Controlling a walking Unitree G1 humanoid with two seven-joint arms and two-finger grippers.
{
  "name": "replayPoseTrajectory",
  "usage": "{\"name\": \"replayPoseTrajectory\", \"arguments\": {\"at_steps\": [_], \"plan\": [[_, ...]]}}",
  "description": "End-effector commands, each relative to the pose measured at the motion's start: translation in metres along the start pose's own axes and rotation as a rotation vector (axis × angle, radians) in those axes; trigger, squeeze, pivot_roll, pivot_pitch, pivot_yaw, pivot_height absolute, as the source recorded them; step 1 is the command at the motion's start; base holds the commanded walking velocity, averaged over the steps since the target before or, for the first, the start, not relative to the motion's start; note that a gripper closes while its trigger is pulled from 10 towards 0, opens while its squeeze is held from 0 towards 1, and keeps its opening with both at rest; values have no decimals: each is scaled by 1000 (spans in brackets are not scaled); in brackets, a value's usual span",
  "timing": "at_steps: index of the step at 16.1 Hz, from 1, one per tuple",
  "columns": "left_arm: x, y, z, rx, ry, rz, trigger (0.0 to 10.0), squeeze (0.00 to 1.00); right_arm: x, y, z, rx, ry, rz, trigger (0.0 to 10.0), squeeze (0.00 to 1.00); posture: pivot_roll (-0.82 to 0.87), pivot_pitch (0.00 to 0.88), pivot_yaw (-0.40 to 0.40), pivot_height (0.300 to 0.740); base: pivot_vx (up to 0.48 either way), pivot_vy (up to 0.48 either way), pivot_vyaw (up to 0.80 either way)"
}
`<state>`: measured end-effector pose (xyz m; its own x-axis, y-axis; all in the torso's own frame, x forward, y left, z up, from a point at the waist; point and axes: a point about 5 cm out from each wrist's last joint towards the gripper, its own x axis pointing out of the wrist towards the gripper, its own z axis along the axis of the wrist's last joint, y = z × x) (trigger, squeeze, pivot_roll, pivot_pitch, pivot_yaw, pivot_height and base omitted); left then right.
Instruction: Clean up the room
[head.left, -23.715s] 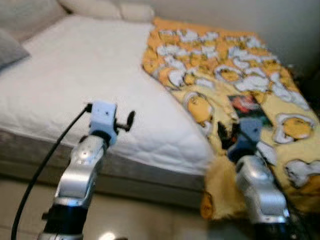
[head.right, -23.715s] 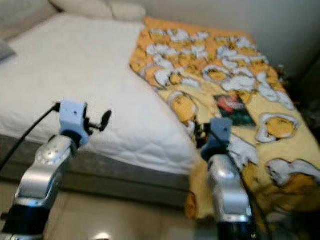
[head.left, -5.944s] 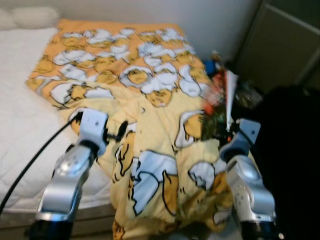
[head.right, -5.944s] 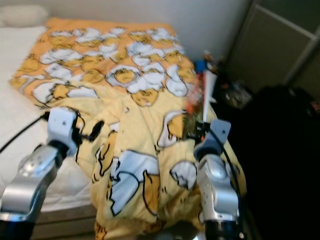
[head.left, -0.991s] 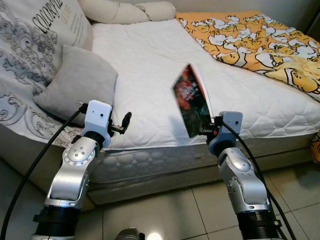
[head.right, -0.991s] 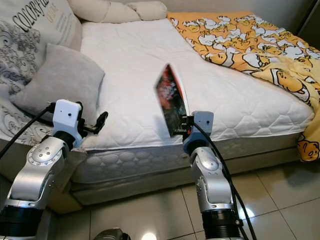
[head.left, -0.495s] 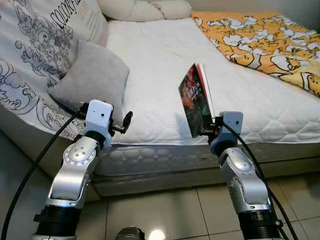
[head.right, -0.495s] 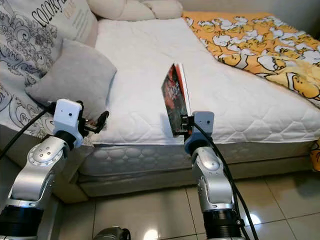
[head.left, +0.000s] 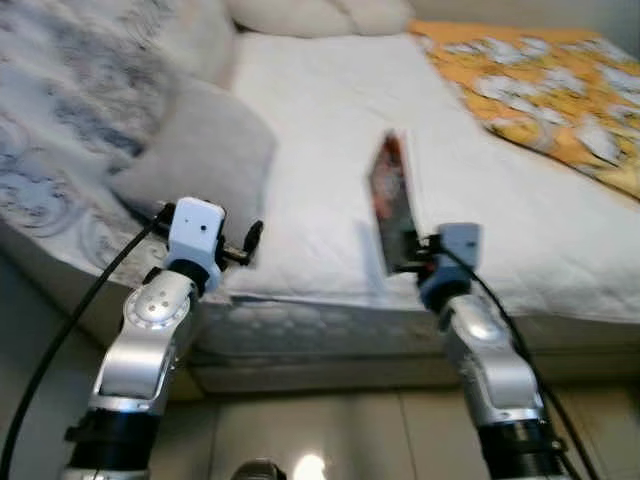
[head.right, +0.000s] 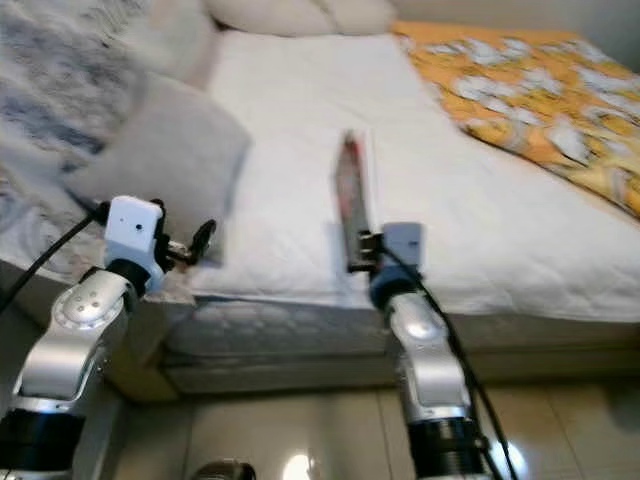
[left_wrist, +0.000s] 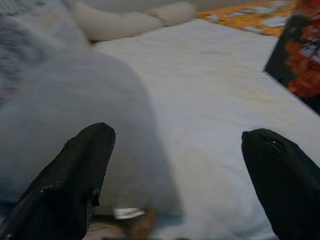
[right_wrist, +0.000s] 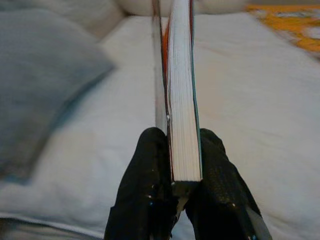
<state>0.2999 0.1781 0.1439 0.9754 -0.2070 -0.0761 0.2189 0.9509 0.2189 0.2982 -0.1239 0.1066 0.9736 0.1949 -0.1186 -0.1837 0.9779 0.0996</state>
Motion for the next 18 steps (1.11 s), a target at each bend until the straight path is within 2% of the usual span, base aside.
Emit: {"name": "replayPoseTrajectory", "arguments": {"at_steps": [1, 3, 10, 13, 15, 18], "plan": [[0, -3, 0, 0, -2, -5, 10000, 0, -1, -7, 9, -8, -47, -18, 10000, 0, 117, 0, -11, 740, 315, 0, 800], [1, -4, 0, -2, -1, -5, 10000, 0, -1, -11, 10, 27, -48, -41, 10000, 0, 117, 0, -10, 740, 330, 0, 0], [2, -4, 1, -3, -2, -6, 10000, 0, 0, -11, 10, 19, -43, -29, 10000, 0, 115, 0, -8, 740, 340, 0, 0], [2, -3, 1, -2, -2, -7, 10000, 0, 1, -8, 12, -41, -50, -8, 10000, 0, 115, 0, -6, 740, 364, 0, 0], [3, -2, 2, -2, -2, -8, 10000, 0, 2, -10, 11, -3, -49, -26, 10000, 0, 115, 0, -5, 740, 373, 0, 0], [3, -3, 2, -1, -3, -10, 10000, 0, 2, -11, 12, -8, -52, -24, 10000, 0, 114, 0, -3, 740, 379, 0, 0]]}}
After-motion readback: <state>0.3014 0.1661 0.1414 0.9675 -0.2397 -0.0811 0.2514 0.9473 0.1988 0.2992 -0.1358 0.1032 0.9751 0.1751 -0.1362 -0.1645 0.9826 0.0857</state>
